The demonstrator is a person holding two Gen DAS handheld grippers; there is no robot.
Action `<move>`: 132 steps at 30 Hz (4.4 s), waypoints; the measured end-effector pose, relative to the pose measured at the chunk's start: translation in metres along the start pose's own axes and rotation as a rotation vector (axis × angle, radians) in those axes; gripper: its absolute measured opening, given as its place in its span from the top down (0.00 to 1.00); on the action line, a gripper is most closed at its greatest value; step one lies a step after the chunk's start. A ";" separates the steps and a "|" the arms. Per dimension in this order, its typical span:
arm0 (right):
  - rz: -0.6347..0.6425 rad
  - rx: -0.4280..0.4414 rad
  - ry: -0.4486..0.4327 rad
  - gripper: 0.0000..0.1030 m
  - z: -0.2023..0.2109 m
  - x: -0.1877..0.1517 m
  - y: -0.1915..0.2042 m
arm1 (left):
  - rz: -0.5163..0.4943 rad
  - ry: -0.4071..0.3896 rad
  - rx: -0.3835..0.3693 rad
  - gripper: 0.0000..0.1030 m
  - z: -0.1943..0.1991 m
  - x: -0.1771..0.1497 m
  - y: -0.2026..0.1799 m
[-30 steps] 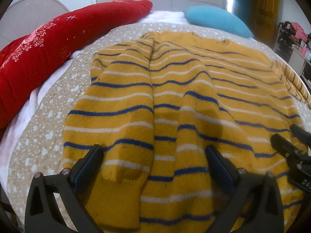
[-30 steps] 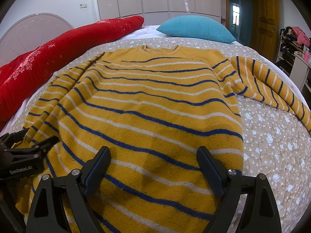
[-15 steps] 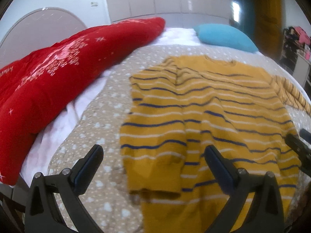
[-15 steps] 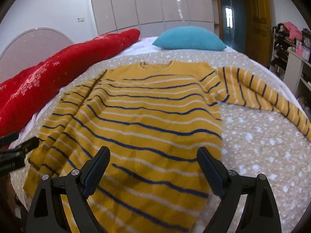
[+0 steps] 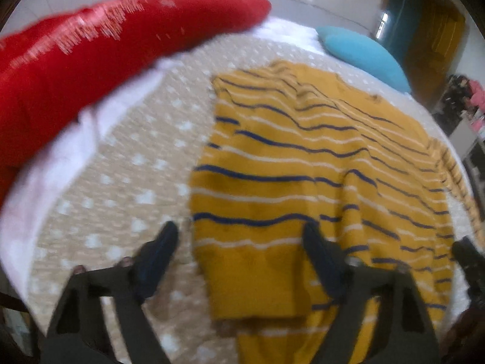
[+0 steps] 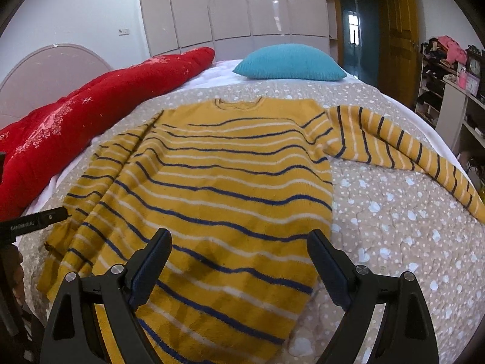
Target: Fold small clothes
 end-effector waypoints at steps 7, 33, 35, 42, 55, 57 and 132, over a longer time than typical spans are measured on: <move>0.020 -0.017 0.017 0.09 -0.006 -0.001 -0.001 | 0.076 -0.016 0.068 0.97 -0.003 0.017 0.019; -0.199 0.154 0.168 0.10 0.023 -0.060 -0.046 | 0.020 0.039 -0.126 0.26 0.026 -0.059 -0.020; -0.192 0.184 0.164 0.11 0.023 -0.065 -0.035 | 0.033 0.035 -0.129 0.33 0.027 -0.066 -0.028; -0.159 0.279 0.191 0.83 0.014 -0.069 -0.005 | 0.078 0.055 -0.050 0.93 0.045 -0.064 -0.021; -0.145 0.279 0.169 0.84 0.101 -0.107 -0.054 | 0.008 0.066 -0.028 0.92 0.105 -0.149 -0.034; -0.136 0.255 0.191 0.78 0.102 -0.114 -0.057 | 0.007 0.080 -0.039 0.91 0.105 -0.157 -0.032; 0.158 0.284 0.194 0.57 -0.101 0.125 0.075 | 0.225 -0.104 -0.064 0.24 0.101 -0.086 0.061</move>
Point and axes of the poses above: each gripper's, at about its wrist camera, not at the fingertips, and z roughly against the way its jaws point, y to its left, x to its top, the point moved 5 cm from there along -z, roughly the way its jaws point
